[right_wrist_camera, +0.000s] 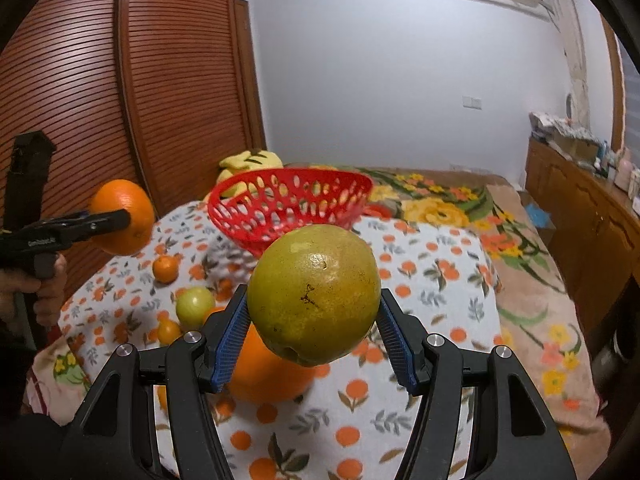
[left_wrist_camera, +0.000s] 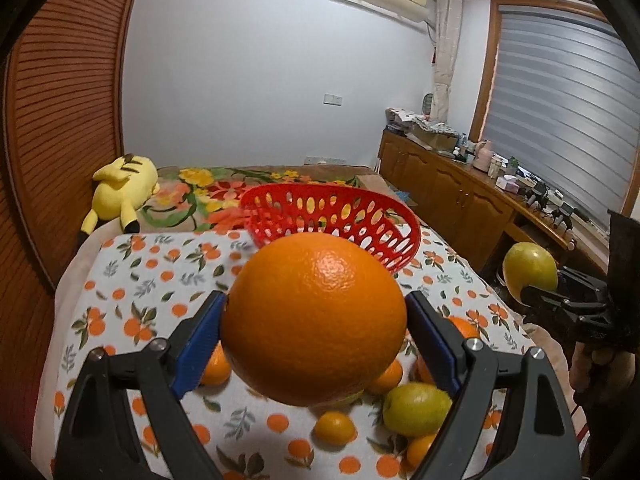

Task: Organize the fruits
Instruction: 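Lower the orange into the red basket and open the left tool while the right tool carries the pomelo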

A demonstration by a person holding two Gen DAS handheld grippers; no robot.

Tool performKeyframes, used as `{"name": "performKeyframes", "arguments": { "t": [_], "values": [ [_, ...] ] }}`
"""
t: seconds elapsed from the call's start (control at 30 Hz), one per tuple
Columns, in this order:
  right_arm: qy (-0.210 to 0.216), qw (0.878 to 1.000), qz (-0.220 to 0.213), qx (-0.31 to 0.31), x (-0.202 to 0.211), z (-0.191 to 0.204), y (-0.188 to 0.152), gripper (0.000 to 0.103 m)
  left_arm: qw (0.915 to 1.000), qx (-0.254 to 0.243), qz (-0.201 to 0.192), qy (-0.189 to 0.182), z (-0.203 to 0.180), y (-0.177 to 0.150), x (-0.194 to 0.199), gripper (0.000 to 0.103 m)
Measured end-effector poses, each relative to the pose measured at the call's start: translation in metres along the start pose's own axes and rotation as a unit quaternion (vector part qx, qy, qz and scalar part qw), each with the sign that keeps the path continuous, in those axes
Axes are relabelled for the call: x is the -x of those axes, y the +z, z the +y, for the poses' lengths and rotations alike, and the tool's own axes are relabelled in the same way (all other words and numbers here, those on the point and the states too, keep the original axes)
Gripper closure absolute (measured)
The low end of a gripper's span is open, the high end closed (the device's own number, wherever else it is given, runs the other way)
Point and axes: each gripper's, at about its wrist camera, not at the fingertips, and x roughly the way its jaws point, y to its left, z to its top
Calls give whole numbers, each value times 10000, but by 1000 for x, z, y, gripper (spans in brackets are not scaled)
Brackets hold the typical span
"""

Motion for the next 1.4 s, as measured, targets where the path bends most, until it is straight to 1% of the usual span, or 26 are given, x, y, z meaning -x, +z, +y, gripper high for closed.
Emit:
{"name": "performKeyframes", "arguments": {
  "t": [0.13,0.3,0.43,0.6,0.97,1.17,1.4],
  "values": [
    [74,9999,-11,154,-8,3,15,39,9999,-122,-13,-30,-7,16,-12,15],
    [178,9993,81,308,-27,3,31,39,9996,-262,24,-87,-16,34,-30,15],
    [236,9988,156,407,-41,1,42,39,9992,-366,110,-122,-23,47,-49,15],
    [274,9983,233,459,-58,-12,57,39,9984,-460,321,-109,-24,58,-78,15],
    [383,9974,380,481,-97,-35,76,39,9953,-630,741,-51,-26,67,-131,15],
    [489,9964,471,513,-115,-39,81,39,9928,-700,974,30,-25,67,-151,14],
    [583,9957,515,511,-127,-42,83,39,9900,-742,1197,112,-24,65,-164,14]
  ]
}}
